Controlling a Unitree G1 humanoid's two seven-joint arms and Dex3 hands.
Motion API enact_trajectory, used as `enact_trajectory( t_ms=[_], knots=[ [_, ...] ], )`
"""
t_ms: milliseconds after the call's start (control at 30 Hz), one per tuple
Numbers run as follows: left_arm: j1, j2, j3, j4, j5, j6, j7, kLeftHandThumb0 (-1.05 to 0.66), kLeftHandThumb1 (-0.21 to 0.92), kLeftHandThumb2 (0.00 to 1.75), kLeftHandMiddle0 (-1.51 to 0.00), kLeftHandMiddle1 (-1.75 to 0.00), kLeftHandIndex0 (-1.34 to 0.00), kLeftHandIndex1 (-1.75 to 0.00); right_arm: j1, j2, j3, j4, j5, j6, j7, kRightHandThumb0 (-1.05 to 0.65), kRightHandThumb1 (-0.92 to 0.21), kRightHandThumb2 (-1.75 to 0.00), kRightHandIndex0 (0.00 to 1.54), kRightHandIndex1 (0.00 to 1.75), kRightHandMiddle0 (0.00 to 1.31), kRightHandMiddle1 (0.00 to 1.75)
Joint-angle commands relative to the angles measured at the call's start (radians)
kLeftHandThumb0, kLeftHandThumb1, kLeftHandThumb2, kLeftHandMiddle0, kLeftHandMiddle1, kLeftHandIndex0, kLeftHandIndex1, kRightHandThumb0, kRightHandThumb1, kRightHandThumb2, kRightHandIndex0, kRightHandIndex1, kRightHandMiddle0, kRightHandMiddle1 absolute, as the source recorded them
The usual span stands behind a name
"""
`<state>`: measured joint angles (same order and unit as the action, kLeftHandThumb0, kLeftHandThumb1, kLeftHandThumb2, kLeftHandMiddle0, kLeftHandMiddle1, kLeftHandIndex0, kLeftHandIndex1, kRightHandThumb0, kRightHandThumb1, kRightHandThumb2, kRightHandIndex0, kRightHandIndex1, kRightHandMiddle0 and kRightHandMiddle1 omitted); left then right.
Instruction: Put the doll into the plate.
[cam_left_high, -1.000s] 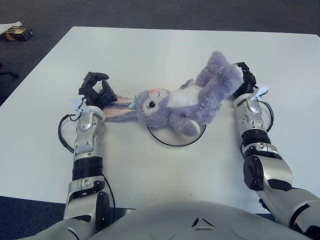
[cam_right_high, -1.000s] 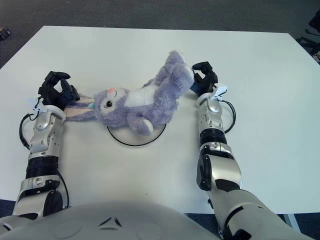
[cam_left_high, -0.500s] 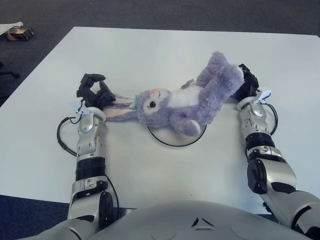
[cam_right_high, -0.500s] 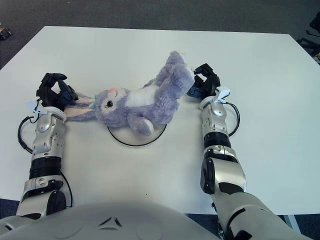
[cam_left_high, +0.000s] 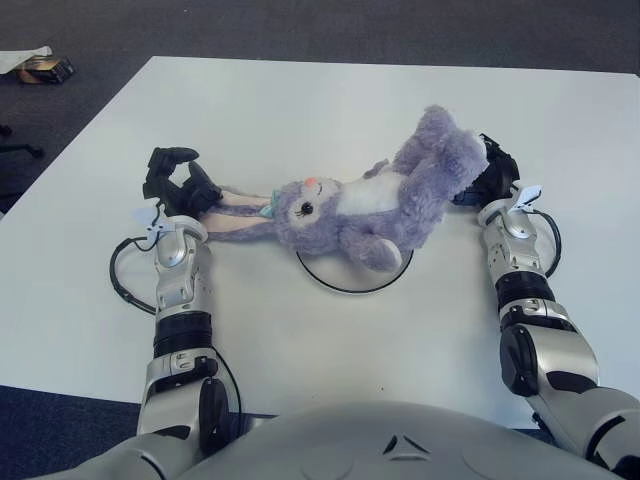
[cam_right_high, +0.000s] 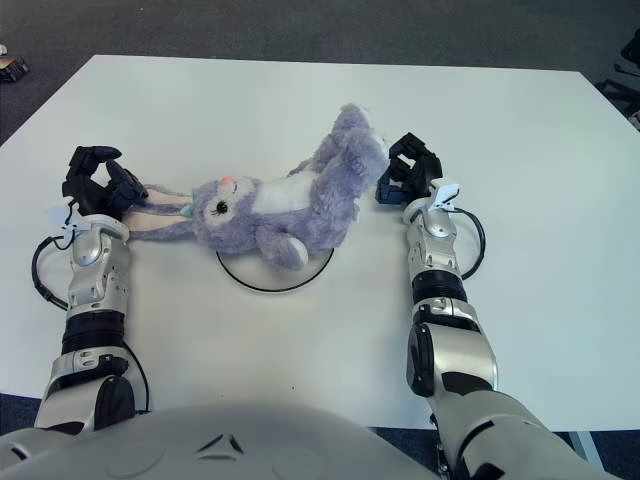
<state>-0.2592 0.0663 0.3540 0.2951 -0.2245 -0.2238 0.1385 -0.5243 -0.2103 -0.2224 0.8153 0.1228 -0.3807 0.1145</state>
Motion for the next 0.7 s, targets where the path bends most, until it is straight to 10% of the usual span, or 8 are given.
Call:
enact_trajectory(
  t_ms=[0,367,500,667],
  knots=[
    [0.016,-0.028,0.000,0.049,0.011,-0.041,0.014,-0.45,0.41,1.20,-1.28,-1.75,-0.54,-1.75,0.047,0.000,0.023,0.052,-0.036,0.021,-0.015,-0.01,0.07,-1.74,0.87,1.75,0.72,1.70],
    [0.004,-0.065,-0.013,0.147,0.032,-0.165,0.025,-0.43,0.47,1.13,-1.26,-1.75,-0.49,-1.75,0.055,-0.022,0.080,0.072,-0.096,-0.006,-0.006,-0.01,0.12,-1.75,0.93,1.75,0.82,1.55],
    [0.005,-0.071,-0.023,0.157,0.048,-0.177,0.032,-0.43,0.49,1.10,-1.27,-1.75,-0.47,-1.75,0.052,-0.028,0.095,0.087,-0.105,-0.016,-0.008,-0.40,-0.18,-1.45,1.23,1.75,0.69,1.71],
    [0.004,-0.069,-0.029,0.169,0.066,-0.188,0.045,-0.43,0.50,1.09,-1.27,-1.75,-0.47,-1.75,0.048,-0.032,0.108,0.100,-0.113,-0.028,-0.011,-0.48,-0.25,-1.39,1.31,1.75,0.66,1.74]
  ],
)
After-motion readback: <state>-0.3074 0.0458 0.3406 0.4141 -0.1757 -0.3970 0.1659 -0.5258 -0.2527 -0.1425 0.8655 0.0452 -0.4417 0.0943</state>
